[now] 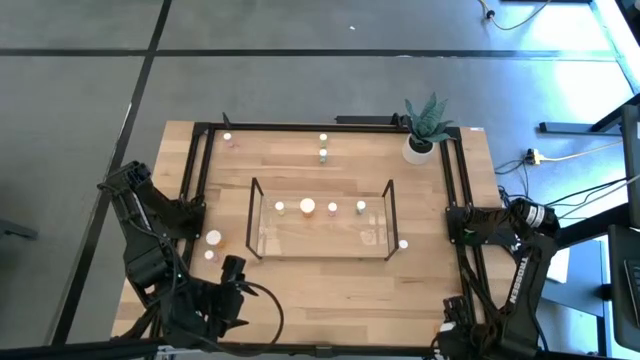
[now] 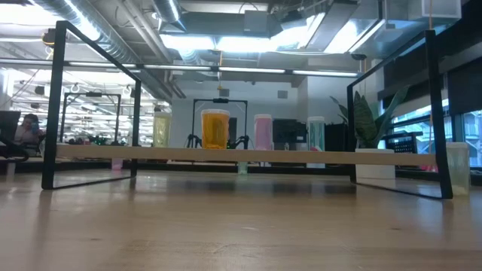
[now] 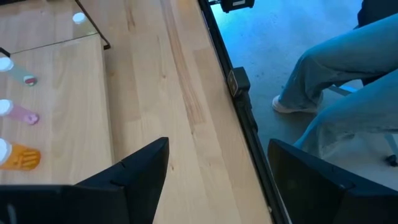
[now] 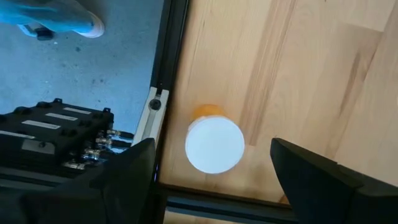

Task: Pick and place medicine bottles onto shelf by color
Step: Put the bottom orange pill bottle aligned with the orange pill bottle on the shelf

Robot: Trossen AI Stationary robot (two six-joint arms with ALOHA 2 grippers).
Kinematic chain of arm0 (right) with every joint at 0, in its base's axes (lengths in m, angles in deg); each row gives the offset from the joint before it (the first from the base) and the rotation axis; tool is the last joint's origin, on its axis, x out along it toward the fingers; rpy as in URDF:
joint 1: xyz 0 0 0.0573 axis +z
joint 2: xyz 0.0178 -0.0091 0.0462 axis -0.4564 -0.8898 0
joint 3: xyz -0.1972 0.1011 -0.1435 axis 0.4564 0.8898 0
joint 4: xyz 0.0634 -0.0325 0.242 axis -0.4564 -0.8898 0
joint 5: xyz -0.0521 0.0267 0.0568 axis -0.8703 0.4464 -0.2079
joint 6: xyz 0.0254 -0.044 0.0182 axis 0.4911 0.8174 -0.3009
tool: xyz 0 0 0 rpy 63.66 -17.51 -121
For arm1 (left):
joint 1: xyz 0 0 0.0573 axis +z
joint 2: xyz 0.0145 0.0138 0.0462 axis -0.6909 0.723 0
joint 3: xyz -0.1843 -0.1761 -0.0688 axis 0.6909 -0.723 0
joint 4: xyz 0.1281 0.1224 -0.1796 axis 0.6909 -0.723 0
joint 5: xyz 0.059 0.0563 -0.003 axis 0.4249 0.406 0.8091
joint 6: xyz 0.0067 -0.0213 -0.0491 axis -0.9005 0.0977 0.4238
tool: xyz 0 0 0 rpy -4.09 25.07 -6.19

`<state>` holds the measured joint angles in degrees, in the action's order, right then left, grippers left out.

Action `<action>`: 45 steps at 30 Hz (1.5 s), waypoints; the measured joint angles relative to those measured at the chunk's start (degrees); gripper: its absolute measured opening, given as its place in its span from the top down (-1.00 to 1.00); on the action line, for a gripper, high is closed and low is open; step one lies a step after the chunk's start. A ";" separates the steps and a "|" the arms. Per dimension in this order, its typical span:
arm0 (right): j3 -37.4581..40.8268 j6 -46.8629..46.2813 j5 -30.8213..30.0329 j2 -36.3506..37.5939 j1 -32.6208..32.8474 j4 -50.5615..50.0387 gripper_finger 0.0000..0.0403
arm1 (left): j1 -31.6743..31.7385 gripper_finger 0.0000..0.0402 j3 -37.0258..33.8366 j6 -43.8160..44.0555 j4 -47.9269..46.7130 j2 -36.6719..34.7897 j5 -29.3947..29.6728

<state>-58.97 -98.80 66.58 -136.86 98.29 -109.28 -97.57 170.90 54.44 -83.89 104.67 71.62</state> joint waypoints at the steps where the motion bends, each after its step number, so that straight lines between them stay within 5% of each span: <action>1: 0.00 -0.01 0.00 0.00 0.00 0.00 -0.59 | -0.01 -0.33 0.00 0.00 -0.02 0.00 0.00; 20: 8.30 -1.14 1.12 0.02 -0.04 7.56 -0.59 | -0.02 -0.33 0.00 0.02 -0.02 0.00 0.00; 45: 8.46 -1.14 3.04 -3.16 0.00 9.14 -0.59 | -0.02 -0.33 0.00 0.05 -0.02 0.00 -1.20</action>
<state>-50.51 -99.95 69.62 -140.02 98.29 -100.15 -97.59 170.90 54.49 -83.91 104.67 70.43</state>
